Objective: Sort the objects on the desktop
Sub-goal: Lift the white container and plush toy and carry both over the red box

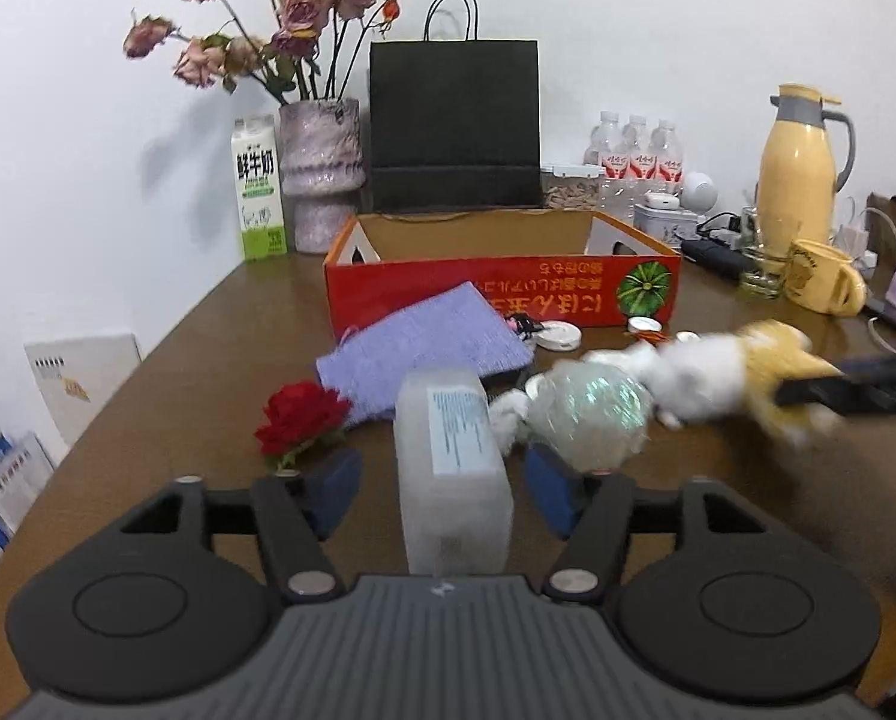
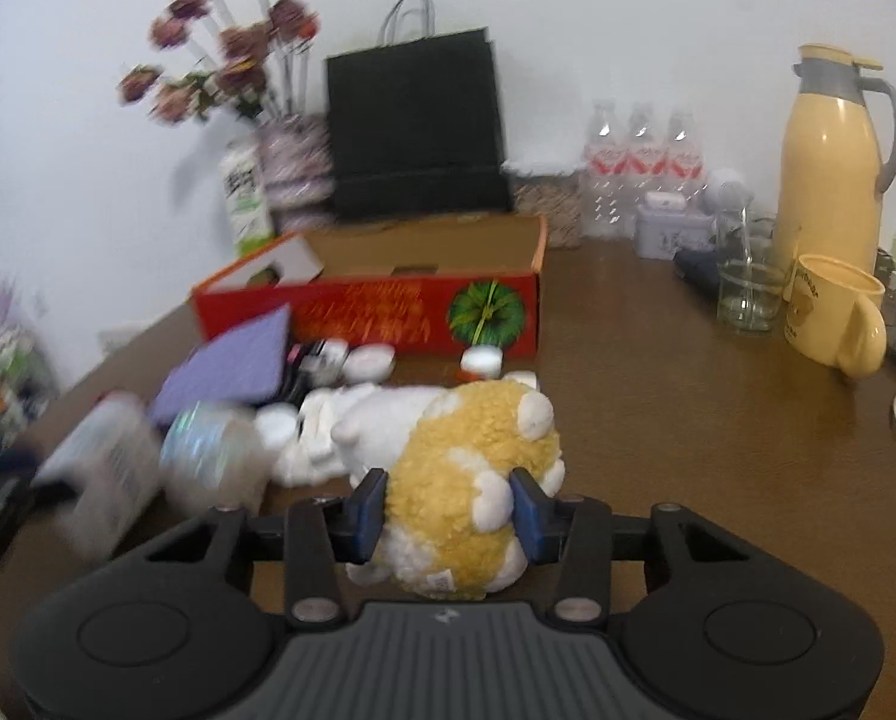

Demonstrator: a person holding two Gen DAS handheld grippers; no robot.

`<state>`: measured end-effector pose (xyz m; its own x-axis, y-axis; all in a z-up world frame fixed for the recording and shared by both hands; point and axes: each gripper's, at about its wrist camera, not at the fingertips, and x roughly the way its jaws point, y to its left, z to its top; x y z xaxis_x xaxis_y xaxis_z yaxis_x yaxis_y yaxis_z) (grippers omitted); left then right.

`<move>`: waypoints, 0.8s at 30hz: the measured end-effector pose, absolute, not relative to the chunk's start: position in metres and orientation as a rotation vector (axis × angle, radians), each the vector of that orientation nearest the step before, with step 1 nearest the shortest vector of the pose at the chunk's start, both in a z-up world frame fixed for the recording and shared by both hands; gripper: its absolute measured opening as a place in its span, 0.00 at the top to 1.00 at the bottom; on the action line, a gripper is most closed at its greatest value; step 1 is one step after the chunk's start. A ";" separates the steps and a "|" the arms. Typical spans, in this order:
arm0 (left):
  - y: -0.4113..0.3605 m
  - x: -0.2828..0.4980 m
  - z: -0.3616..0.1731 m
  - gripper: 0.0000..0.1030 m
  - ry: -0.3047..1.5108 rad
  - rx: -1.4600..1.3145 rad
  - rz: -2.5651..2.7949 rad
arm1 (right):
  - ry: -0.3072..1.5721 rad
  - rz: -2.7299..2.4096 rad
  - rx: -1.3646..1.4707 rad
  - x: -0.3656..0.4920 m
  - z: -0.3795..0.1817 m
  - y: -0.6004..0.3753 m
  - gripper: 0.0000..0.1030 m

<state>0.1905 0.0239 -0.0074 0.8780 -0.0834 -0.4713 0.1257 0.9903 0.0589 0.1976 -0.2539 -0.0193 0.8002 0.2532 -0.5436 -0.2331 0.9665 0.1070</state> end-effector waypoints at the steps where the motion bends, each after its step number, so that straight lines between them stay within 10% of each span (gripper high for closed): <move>1: 0.021 0.197 -0.009 0.24 0.493 0.100 -0.098 | 0.600 0.255 0.031 0.195 -0.021 -0.256 0.56; 3: 0.014 0.210 -0.012 0.26 0.502 0.126 -0.083 | 0.623 0.221 0.049 0.196 -0.029 -0.261 0.44; 6: 0.012 0.217 -0.015 0.58 0.520 0.111 -0.084 | 0.634 0.178 0.112 0.201 -0.035 -0.265 0.37; 12: 0.022 0.193 -0.012 0.59 0.530 0.037 -0.076 | 0.610 0.147 0.068 0.214 -0.052 -0.249 0.54; 24: 0.024 0.136 0.017 0.59 0.465 -0.040 -0.059 | 0.518 0.236 0.087 0.138 -0.009 -0.258 0.56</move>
<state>0.1357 0.0240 0.0172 0.8923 -0.0662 -0.4465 0.0479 0.9975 -0.0523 0.1376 -0.2581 -0.0092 0.8427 0.2447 -0.4795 -0.2009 0.9693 0.1416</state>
